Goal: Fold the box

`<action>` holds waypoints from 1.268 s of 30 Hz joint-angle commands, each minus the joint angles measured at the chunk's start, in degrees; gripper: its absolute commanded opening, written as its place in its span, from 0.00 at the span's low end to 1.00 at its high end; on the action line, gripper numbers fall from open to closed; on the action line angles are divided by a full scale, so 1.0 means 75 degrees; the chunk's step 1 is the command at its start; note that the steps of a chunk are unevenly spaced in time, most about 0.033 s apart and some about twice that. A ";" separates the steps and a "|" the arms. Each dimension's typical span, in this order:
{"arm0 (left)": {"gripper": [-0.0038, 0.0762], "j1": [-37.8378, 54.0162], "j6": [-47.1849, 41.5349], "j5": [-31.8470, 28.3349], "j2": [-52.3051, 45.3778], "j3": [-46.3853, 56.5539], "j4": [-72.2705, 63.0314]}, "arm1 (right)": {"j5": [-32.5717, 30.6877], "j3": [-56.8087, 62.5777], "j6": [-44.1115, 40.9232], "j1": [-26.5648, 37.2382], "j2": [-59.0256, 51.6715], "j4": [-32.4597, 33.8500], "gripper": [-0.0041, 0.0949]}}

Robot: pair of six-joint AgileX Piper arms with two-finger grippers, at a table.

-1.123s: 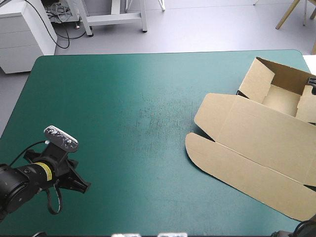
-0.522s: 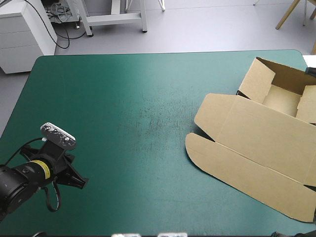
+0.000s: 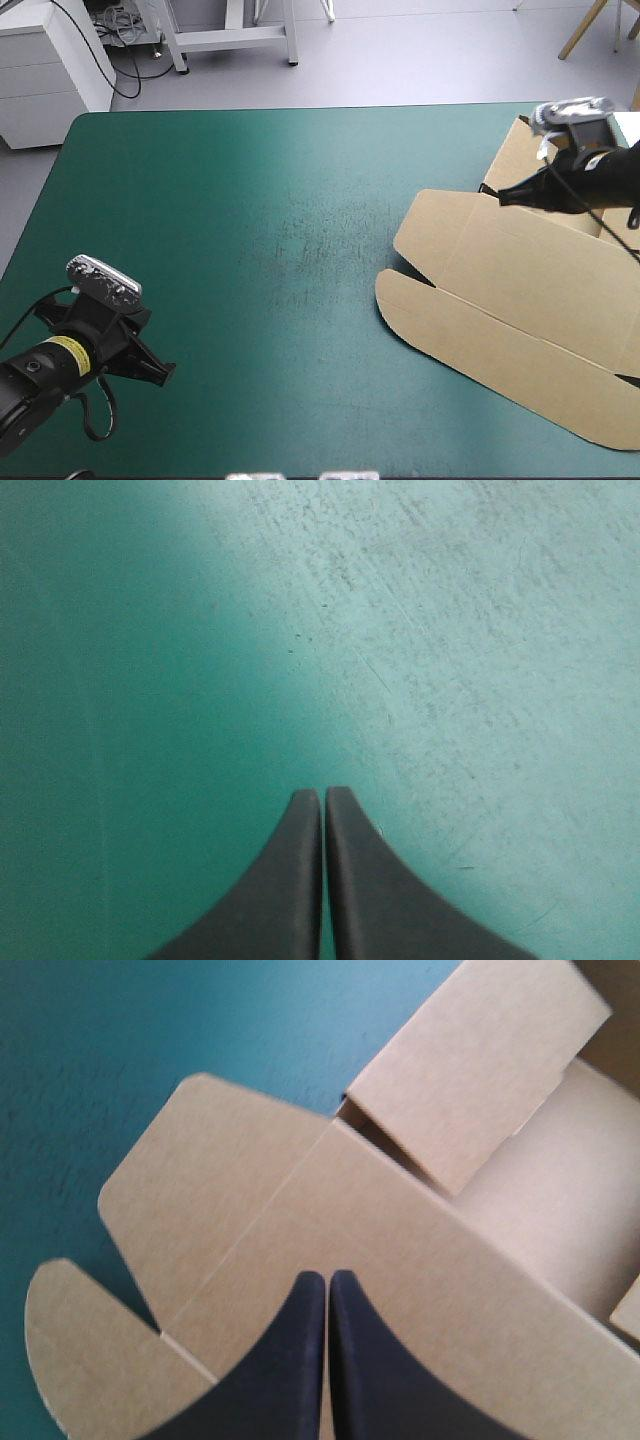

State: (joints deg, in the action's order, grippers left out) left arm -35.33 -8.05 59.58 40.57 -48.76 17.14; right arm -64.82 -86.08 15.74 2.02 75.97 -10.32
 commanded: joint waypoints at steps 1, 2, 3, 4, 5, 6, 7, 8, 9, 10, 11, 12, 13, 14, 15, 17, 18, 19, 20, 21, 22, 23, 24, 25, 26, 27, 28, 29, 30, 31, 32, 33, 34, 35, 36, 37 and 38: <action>0.04 -0.0043 -0.0111 -0.0669 -0.0227 0.0151 -0.0151 | 0.0525 0.0747 -0.0540 -0.0981 -0.0843 0.0944 0.04; 0.04 -0.0043 -0.0111 -0.0683 -0.0301 0.0239 -0.0217 | 0.0640 0.1013 -0.0707 -0.1164 -0.1026 0.1069 0.04; 0.04 -0.0043 -0.0111 -0.0704 -0.0404 0.0335 -0.0271 | 0.0777 0.1350 -0.0837 -0.1356 -0.1260 0.1147 0.04; 0.04 -0.0043 -0.0111 -0.0704 -0.0511 0.0444 -0.0304 | 0.0918 0.1676 -0.0892 -0.1501 -0.1510 0.1130 0.04; 0.04 -0.0043 -0.0111 -0.0704 -0.0596 0.0548 -0.0304 | 0.1047 0.1998 -0.0911 -0.1584 -0.1757 0.1073 0.04; 0.04 -0.0043 -0.0111 -0.0704 -0.0732 0.0699 -0.0304 | 0.1169 0.2241 -0.0911 -0.1642 -0.2012 0.1018 0.04; 0.04 -0.0043 -0.0111 -0.0704 -0.0840 0.0794 -0.0304 | 0.1266 0.2589 -0.0911 -0.1677 -0.2261 0.0892 0.04; 0.04 -0.0043 -0.0111 -0.0704 -0.0957 0.0918 -0.0319 | 0.1364 0.2862 -0.0911 -0.1677 -0.2510 0.0806 0.04; 0.04 -0.0043 -0.0111 -0.0704 -0.1071 0.1036 -0.0333 | 0.1435 0.3072 -0.0911 -0.1677 -0.2713 0.0791 0.04; 0.04 -0.0043 -0.0111 -0.0715 -0.1163 0.1120 -0.0375 | 0.1483 0.3322 -0.0911 -0.1677 -0.2958 0.0791 0.04; 0.04 -0.0043 -0.0111 -0.0720 -0.1283 0.1223 -0.0454 | 0.1558 0.3567 -0.0911 -0.1677 -0.3200 0.0791 0.04; 0.04 -0.0043 -0.0111 -0.0737 -0.1364 0.1320 -0.0511 | 0.1594 0.3709 -0.0911 -0.1677 -0.3342 0.0791 0.04; 0.04 -0.0043 -0.0111 -0.0736 -0.1476 0.1393 -0.0567 | 0.1625 0.3984 -0.0911 -0.1677 -0.3616 0.0791 0.04; 0.04 -0.0043 -0.0111 -0.0736 -0.1583 0.1455 -0.0643 | 0.1639 0.4167 -0.0911 -0.1677 -0.3839 0.0779 0.04; 0.04 -0.0043 -0.0111 -0.0736 -0.1668 0.1491 -0.0681 | 0.1655 0.4393 -0.0911 -0.1677 -0.4016 0.0779 0.04; 0.04 -0.0043 -0.0111 -0.0736 -0.1892 0.1567 -0.0738 | 0.1689 0.4840 -0.0911 -0.1677 -0.4453 0.0719 0.04; 0.04 -0.0043 -0.0111 -0.0736 -0.2008 0.1608 -0.0738 | 0.1729 0.5075 -0.0911 -0.1677 -0.4676 0.0688 0.04; 0.04 -0.0043 -0.0067 -0.0736 -0.2117 0.1652 -0.0738 | 0.1762 0.5309 -0.0911 -0.1677 -0.4891 0.0688 0.04; 0.04 -0.0043 -0.0064 -0.0751 -0.2231 0.1705 -0.0723 | 0.1778 0.5543 -0.0911 -0.1677 -0.5101 0.0688 0.04; 0.04 -0.0043 -0.0064 -0.0765 -0.2314 0.1787 -0.0703 | 0.1778 0.5729 -0.0911 -0.1677 -0.5261 0.0688 0.04; 0.04 -0.0043 -0.0064 -0.0822 -0.2430 0.1878 -0.0703 | 0.1778 0.5909 -0.0911 -0.1677 -0.5459 0.0688 0.04; 0.04 -0.0043 -0.0064 -0.0838 -0.2501 0.1982 -0.0686 | 0.1778 0.6172 -0.0911 -0.1677 -0.5652 0.0672 0.04; 0.04 -0.0043 -0.0064 -0.0858 -0.2554 0.2056 -0.0686 | 0.1778 0.6340 -0.0911 -0.1677 -0.5806 0.0672 0.04; 0.04 -0.0043 -0.0064 -0.0858 -0.2654 0.2165 -0.0686 | 0.1778 0.6529 -0.0911 -0.1677 -0.5989 0.0658 0.04; 0.04 -0.0043 -0.0064 -0.0858 -0.2695 0.2231 -0.0672 | 0.1778 0.6690 -0.0911 -0.1677 -0.6164 0.0658 0.04; 0.04 -0.0043 -0.0064 -0.0858 -0.2763 0.2293 -0.0676 | 0.1796 0.6833 -0.0911 -0.1677 -0.6325 0.0658 0.04; 0.04 -0.0043 -0.0064 -0.0870 -0.2802 0.2378 -0.0676 | 0.1816 0.6932 -0.0911 -0.1677 -0.6474 0.0658 0.04; 0.04 -0.0043 -0.0064 -0.0870 -0.2838 0.2449 -0.0676 | 0.1836 0.6938 -0.0911 -0.1677 -0.6589 0.0658 0.04; 0.04 -0.0043 -0.0064 -0.0886 -0.2850 0.2534 -0.0644 | 0.1850 0.6938 -0.0911 -0.1677 -0.6680 0.0658 0.04; 0.04 -0.0043 -0.0064 -0.0914 -0.2867 0.2626 -0.0644 | 0.1872 0.6938 -0.0911 -0.1677 -0.6779 0.0658 0.04; 0.04 -0.0043 -0.0064 -0.0939 -0.2882 0.2709 -0.0625 | 0.1870 0.6938 -0.0911 -0.1677 -0.6858 0.0658 0.04; 0.04 -0.0043 -0.0064 -0.0993 -0.2898 0.2714 -0.0609 | 0.1870 0.6938 -0.0911 -0.1677 -0.6907 0.0658 0.04; 0.04 -0.0043 -0.0064 -0.1013 -0.2897 0.2725 -0.0591 | 0.1855 0.6938 -0.0911 -0.1677 -0.6944 0.0658 0.04; 0.04 -0.0043 -0.0064 -0.1013 -0.2897 0.2725 -0.0576 | 0.1839 0.6938 -0.0911 -0.1677 -0.6957 0.0658 0.04; 0.04 -0.0043 -0.0064 -0.1013 -0.2897 0.2725 -0.0552 | 0.1803 0.6938 -0.0911 -0.1677 -0.6968 0.0658 0.04; 0.04 -0.0043 -0.0064 -0.1013 -0.2897 0.2725 -0.0534 | 0.1734 0.6938 -0.0911 -0.1677 -0.6968 0.0658 0.04; 0.04 -0.0043 -0.0064 -0.1013 -0.2897 0.2725 -0.0521 | 0.1681 0.6938 -0.0911 -0.1677 -0.6968 0.0658 0.04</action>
State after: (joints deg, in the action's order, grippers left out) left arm -35.33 -8.37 55.73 18.31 -26.91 12.16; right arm -54.56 -32.58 8.86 -10.41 23.46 -5.01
